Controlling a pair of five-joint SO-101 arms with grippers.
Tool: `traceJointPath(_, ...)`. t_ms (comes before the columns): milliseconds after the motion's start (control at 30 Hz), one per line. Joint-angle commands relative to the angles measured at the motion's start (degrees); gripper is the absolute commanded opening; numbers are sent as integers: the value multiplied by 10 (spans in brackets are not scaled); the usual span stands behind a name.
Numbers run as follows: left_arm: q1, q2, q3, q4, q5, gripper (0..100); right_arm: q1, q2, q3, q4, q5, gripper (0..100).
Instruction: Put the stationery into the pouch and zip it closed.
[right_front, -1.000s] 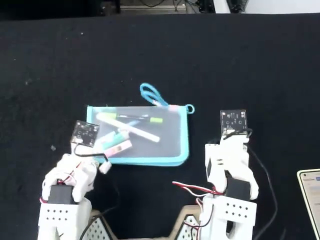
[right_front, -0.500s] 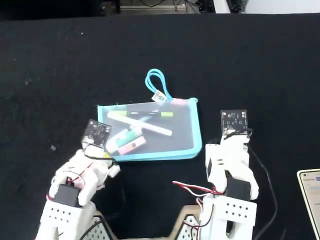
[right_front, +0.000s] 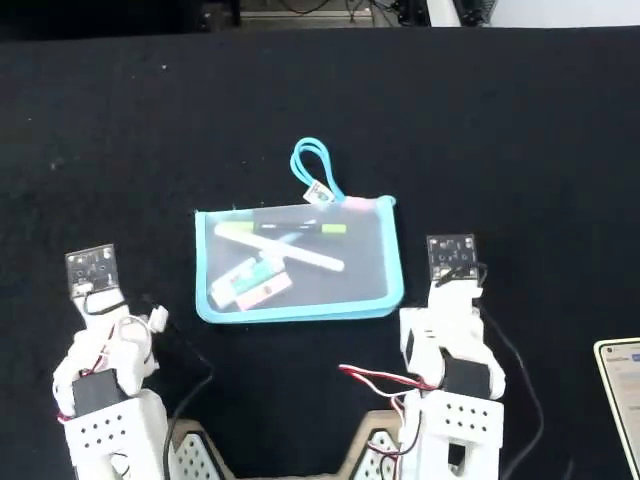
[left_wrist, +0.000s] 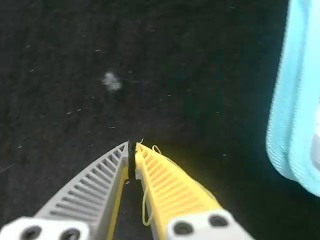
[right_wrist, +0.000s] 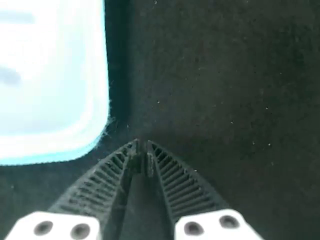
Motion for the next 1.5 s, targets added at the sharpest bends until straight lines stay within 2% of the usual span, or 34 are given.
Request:
traceJointPath(0, -11, -3, 15, -2, 5, 30, -3, -11, -5, 1, -39, 12)
traceJointPath(467, -10, -3, 14, -2, 4, 30, 13, -39, 1, -3, -48, 12)
traceJointPath(600, -10, -3, 14, -2, 4, 30, 5, -116, 9, 59, -50, 12)
traceJointPath(733, -10, -3, 14, -2, 4, 30, -57, -222, 3, 179, -88, 12)
traceJointPath(800, -10, -3, 14, -2, 4, 30, -71, -240, 1, 205, -97, 12)
traceJointPath(1233, -13, -3, 15, -2, 3, 30, -74, -210, 3, 192, -93, 12)
traceJointPath(1467, 40, -69, 11, 4, 4, 30, -73, -210, 3, 192, -93, 12)
